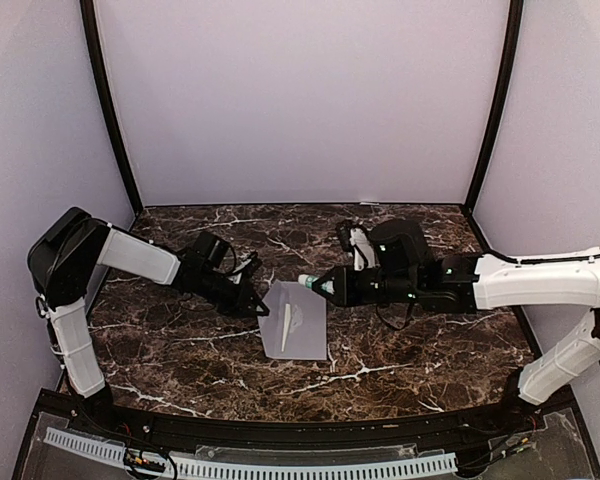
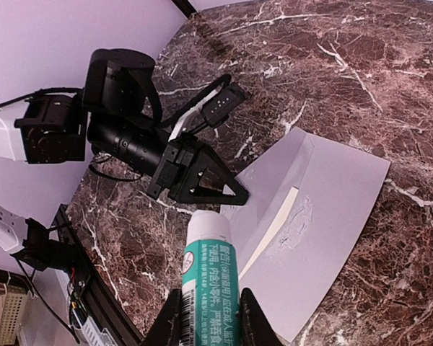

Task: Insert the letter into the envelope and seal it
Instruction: Paint the envelope at the center of the board.

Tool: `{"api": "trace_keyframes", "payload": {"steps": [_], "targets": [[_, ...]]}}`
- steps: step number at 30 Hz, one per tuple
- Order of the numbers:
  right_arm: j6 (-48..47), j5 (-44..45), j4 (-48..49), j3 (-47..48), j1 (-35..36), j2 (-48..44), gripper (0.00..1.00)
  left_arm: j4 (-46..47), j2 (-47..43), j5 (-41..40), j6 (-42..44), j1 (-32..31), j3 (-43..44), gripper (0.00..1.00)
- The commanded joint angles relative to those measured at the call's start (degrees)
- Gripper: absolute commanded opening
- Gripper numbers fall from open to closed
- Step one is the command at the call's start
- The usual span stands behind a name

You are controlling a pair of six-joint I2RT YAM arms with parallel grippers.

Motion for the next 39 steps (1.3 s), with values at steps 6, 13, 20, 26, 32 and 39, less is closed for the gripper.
{"api": "trace_keyframes", "payload": {"steps": [6,13,20,26,32,39], "targets": [[-1.29,1.15,-10.34,4.06,2.77,2.89,0.04,-10.1,-0.05,-4.25,6.61,-5.46,4.69,0.0],[0.96,0.0,-16.96,2.58,4.33,3.77,0.04,-14.77,-0.32,-4.56,9.96,-10.19,7.03,0.0],[4.54,-5.37,-14.4,0.62,4.88,6.9,0.05,-15.14,-0.88,-3.84,9.82,-11.17,7.18,0.0],[6.12,-5.61,-11.88,0.61,4.73,9.21,0.06,-15.78,-1.0,-3.84,10.61,-11.33,7.15,0.0],[6.89,-3.84,-13.67,1.26,4.69,11.7,0.04,-15.75,-1.04,-3.6,10.8,-11.38,7.22,0.0],[6.66,-4.33,-13.28,1.48,4.78,13.23,0.03,-15.75,-1.0,-3.67,10.91,-11.43,7.22,0.0]]}}
